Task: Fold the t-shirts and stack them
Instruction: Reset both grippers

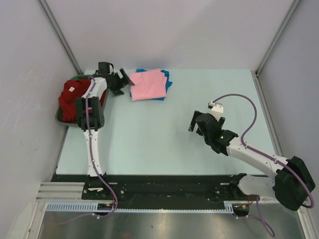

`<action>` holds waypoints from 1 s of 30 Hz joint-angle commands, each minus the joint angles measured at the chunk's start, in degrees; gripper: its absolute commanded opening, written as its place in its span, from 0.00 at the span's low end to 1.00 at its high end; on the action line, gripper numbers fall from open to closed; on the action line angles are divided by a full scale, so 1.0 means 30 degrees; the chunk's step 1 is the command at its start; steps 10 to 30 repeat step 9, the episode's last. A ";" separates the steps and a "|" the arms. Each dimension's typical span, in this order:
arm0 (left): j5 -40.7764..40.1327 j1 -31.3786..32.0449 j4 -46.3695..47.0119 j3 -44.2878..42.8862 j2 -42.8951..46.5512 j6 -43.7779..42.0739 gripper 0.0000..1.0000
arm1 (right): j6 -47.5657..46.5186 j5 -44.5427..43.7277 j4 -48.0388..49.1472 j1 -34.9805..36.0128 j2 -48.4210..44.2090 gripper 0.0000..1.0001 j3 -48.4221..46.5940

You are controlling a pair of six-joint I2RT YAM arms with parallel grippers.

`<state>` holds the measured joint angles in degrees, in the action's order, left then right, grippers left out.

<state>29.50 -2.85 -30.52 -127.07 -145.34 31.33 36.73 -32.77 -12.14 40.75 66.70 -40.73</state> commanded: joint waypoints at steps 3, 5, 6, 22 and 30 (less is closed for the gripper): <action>-0.8685 0.0775 -0.2369 0.5897 0.7624 -0.0486 1.00 | 0.0415 -0.2055 -0.0788 0.0770 -0.0609 1.00 -0.1159; -0.9505 0.1564 -0.0445 1.0159 1.0981 0.0071 1.00 | -0.0170 -0.1151 -0.0699 0.0801 -0.1077 1.00 -0.1509; -0.9568 0.1682 0.0352 1.1492 1.2077 0.0538 1.00 | -0.1072 -0.0681 -0.0525 0.0772 -0.1225 1.00 -0.1917; -0.9685 0.2150 0.1853 1.5307 1.5889 0.0981 1.00 | -0.1402 -0.1639 -0.1253 0.0947 -0.1431 0.99 -0.3146; -0.9685 0.2150 0.1853 1.5307 1.5889 0.0981 1.00 | -0.1402 -0.1639 -0.1253 0.0947 -0.1431 0.99 -0.3146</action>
